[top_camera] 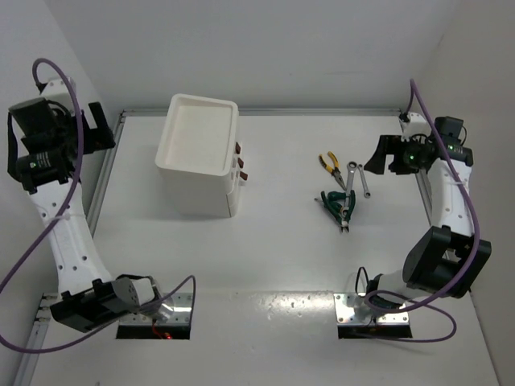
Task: Sort the tools into containers
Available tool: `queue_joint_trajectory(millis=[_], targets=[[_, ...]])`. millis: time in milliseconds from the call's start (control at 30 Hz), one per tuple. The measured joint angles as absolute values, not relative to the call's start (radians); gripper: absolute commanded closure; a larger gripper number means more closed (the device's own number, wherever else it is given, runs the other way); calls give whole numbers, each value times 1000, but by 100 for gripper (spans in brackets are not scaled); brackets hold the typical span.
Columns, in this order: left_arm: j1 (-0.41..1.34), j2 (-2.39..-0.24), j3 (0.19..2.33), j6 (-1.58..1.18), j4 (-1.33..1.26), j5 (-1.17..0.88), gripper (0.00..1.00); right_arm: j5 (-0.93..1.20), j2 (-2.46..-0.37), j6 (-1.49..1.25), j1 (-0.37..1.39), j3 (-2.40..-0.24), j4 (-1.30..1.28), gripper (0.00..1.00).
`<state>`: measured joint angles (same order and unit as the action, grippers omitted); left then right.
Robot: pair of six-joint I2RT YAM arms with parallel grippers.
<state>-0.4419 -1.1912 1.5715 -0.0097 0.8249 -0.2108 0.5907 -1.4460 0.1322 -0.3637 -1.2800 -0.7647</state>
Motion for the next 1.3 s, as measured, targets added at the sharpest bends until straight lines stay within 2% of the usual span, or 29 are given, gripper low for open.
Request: queue_joint_trajectory(millis=[233, 633, 933, 1133, 1300], targets=[[-367, -1283, 1758, 0, 889, -302, 12, 612, -1456, 134, -352, -1280, -765, 10], [-118, -1386, 1736, 26, 952, -343, 13, 637, -1488, 123, -206, -1300, -764, 11], [-52, -1492, 1709, 28, 936, -283, 16, 636, -1528, 105, -172, -1357, -753, 11], [-9, -1547, 1708, 26, 907, -235, 30, 632, -1562, 89, -131, -1394, -733, 13], [-2, -1584, 1706, 24, 884, -207, 49, 630, -1610, 44, -70, -1434, -691, 20]])
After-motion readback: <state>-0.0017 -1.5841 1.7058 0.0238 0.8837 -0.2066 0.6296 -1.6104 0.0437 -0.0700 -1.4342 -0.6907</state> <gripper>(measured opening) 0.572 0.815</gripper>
